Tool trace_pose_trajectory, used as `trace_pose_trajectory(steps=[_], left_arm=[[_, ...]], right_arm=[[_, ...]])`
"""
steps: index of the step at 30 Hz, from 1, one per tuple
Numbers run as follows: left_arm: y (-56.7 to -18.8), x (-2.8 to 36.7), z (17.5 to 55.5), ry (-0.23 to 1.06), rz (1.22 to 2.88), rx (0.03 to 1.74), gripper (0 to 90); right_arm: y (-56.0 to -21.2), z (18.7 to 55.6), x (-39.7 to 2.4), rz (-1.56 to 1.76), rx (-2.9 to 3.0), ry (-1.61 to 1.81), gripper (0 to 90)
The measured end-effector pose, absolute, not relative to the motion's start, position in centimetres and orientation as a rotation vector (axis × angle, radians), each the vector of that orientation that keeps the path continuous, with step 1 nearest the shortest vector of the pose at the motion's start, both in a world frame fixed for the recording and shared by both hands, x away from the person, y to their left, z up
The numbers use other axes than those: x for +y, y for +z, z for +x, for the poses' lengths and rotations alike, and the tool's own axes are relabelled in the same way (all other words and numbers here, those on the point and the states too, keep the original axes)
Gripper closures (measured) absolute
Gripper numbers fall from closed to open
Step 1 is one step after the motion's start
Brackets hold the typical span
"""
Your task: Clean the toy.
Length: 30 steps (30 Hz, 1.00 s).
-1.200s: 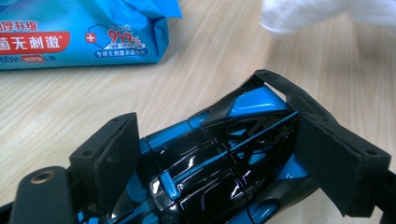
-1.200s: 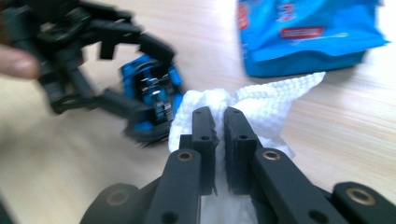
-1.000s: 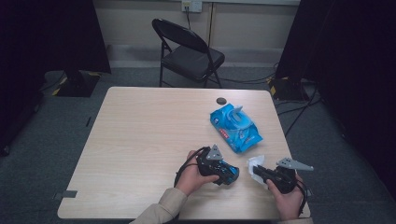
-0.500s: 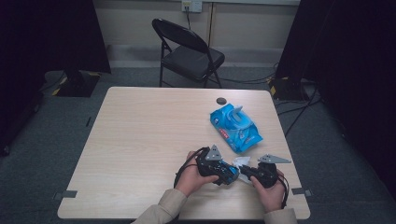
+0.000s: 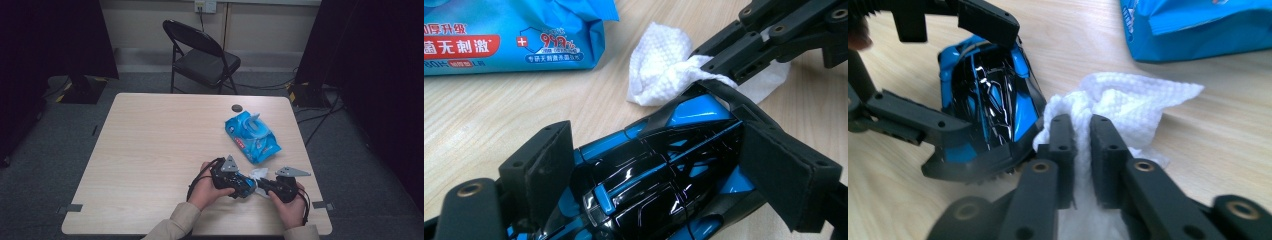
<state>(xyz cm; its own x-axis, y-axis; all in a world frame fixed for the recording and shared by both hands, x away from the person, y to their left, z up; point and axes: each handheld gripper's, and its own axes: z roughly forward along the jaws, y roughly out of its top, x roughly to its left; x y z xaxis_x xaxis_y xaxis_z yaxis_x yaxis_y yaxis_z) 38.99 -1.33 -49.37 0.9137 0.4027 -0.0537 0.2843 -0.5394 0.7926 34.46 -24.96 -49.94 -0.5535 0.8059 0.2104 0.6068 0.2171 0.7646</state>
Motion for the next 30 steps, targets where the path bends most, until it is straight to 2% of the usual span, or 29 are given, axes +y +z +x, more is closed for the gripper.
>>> trace_pose_trajectory(steps=[8,12,14,17,30], left_arm=[[-49.3,-1.3,39.0,0.167,2.182,0.487,14.4],[-49.3,-1.4,39.0,0.167,2.181,0.49,14.4],[-49.3,-1.3,39.0,0.168,2.181,0.487,14.5],[-49.3,-1.3,39.0,0.17,2.179,0.488,14.5],[-49.3,-1.3,39.0,0.168,2.179,0.495,14.5]], right_arm=[[-49.8,34.3,-25.8,1.335,2.248,1.168,64.9],[-50.4,34.2,-25.9,1.332,2.268,1.158,69.4],[-50.5,34.2,-25.8,1.32,2.291,1.169,79.5],[-50.6,34.2,-25.7,1.325,2.3,1.189,84.3],[-50.8,32.9,-24.6,1.248,2.389,1.288,86.6]])
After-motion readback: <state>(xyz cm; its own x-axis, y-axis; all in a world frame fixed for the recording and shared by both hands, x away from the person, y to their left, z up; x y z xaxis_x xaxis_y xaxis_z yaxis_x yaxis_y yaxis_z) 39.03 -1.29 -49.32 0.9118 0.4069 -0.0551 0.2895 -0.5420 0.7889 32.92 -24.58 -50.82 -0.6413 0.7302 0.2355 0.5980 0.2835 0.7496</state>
